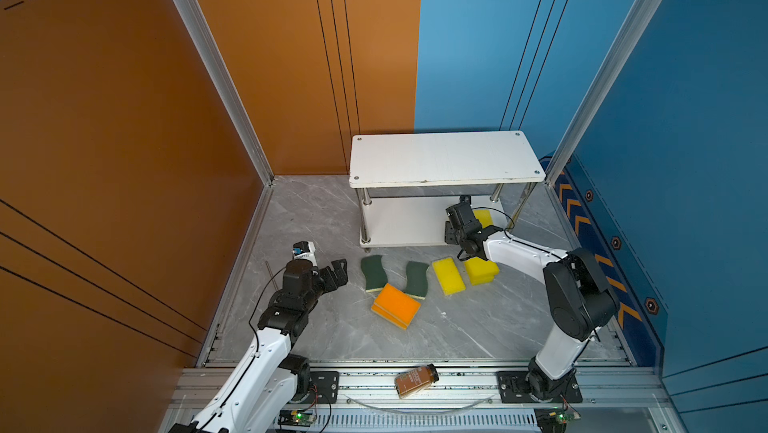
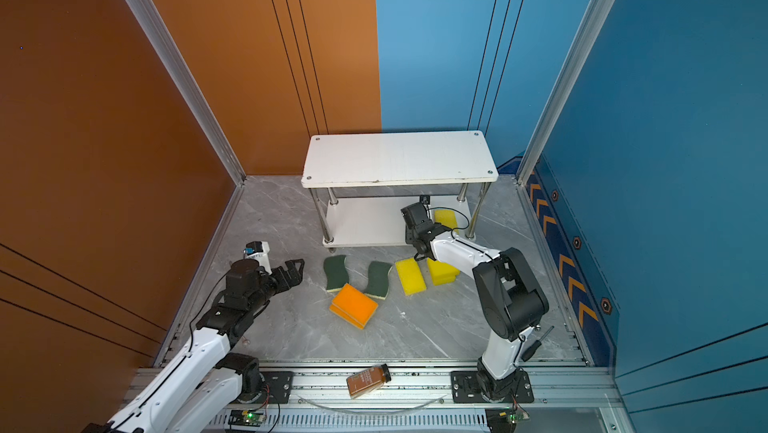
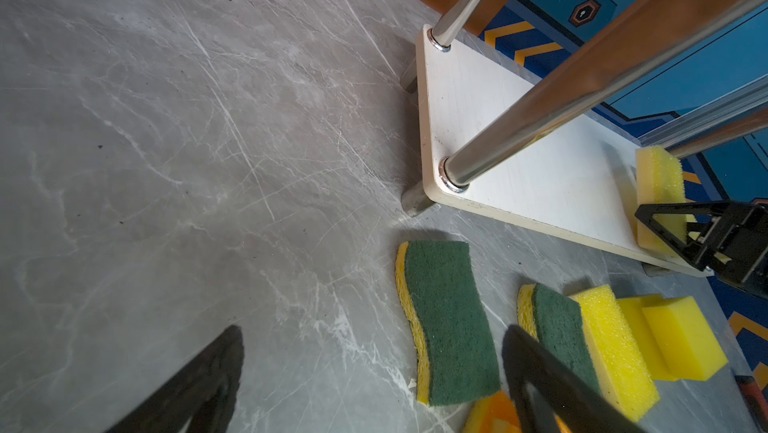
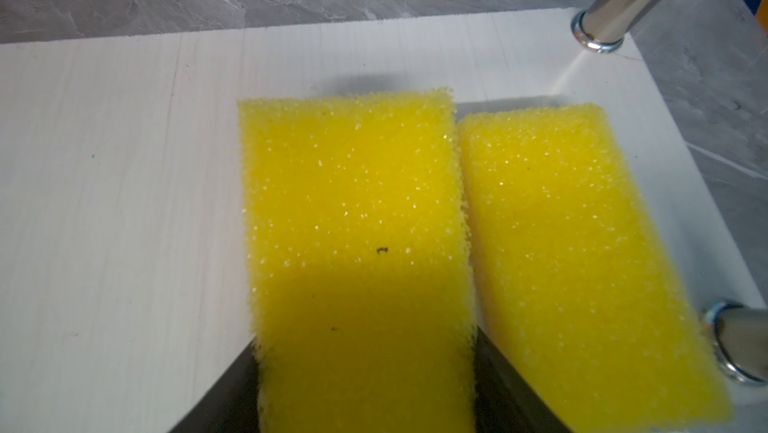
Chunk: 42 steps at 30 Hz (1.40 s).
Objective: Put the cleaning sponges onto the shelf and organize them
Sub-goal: 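Lower the yellow sponge beside the first one and open the right gripper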
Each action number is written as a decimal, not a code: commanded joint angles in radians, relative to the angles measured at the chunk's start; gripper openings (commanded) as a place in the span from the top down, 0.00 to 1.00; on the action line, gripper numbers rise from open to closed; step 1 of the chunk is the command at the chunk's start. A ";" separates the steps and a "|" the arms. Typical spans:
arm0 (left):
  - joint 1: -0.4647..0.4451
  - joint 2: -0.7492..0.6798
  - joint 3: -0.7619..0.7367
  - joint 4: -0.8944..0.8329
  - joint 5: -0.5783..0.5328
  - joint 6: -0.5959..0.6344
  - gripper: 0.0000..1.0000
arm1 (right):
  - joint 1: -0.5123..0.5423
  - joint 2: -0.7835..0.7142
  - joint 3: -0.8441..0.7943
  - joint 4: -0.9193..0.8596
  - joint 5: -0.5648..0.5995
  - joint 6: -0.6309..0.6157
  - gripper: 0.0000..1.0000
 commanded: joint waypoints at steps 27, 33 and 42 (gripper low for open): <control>0.009 -0.004 0.025 -0.009 -0.019 0.009 0.02 | 0.005 0.025 0.033 -0.029 0.019 -0.026 0.31; 0.010 -0.004 0.028 -0.007 -0.018 0.009 0.02 | 0.007 0.022 0.037 -0.032 0.023 -0.026 0.30; 0.009 0.004 0.030 -0.001 -0.013 0.006 0.02 | 0.012 0.010 0.049 -0.044 0.032 -0.032 0.28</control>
